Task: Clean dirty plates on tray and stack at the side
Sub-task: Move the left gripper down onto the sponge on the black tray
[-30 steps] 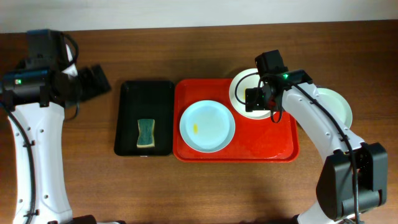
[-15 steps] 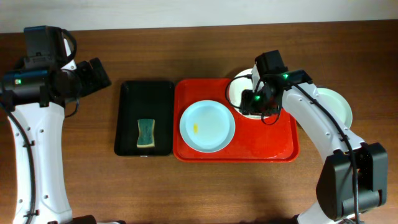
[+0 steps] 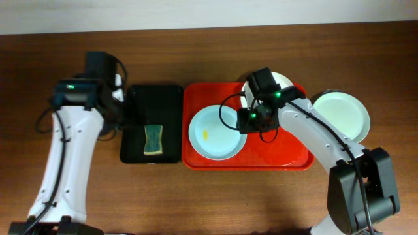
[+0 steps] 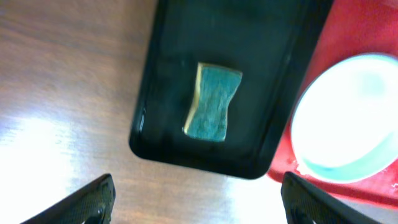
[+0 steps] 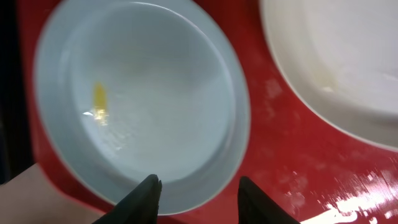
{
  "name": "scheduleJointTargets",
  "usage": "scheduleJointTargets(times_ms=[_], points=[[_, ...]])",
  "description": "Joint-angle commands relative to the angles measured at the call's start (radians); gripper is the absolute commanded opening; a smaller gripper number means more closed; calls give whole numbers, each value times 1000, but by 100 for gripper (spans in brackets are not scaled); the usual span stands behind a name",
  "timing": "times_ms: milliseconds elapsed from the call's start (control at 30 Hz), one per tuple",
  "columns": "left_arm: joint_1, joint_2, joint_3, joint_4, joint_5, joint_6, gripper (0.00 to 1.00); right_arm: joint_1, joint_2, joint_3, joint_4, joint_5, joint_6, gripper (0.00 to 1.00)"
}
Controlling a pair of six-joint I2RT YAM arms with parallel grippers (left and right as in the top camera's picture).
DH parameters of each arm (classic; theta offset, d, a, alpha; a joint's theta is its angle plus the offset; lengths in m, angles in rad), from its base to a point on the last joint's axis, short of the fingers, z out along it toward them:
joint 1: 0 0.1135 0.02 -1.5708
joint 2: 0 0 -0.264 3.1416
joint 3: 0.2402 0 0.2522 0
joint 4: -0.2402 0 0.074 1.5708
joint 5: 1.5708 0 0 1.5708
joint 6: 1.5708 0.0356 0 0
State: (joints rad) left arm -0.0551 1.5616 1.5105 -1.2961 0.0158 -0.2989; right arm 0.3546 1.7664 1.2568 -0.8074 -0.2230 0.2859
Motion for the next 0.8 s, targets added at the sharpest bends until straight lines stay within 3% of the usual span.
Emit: scheduleJointTargets(times_ms=[0,133,333,533,667,767], points=[[-31,-5,-84,33,-42,6,84,4,-2,-29,18,80,56,41],[-33,-5,-131,76,-42,10,84,4,21,-46,38,77,71,41],[-33,-5,-139,92,-42,10,83,4,62,-57,90,78,79,25],[-34,-5,-139,96,-42,9,84,5,104,-68,137,77,113,24],[-34,-5,-139,97,-42,9,80,5,120,-69,150,77,113,6],[-34,-5,-139,96,-42,10,80,5,120,-69,150,77,113,9]])
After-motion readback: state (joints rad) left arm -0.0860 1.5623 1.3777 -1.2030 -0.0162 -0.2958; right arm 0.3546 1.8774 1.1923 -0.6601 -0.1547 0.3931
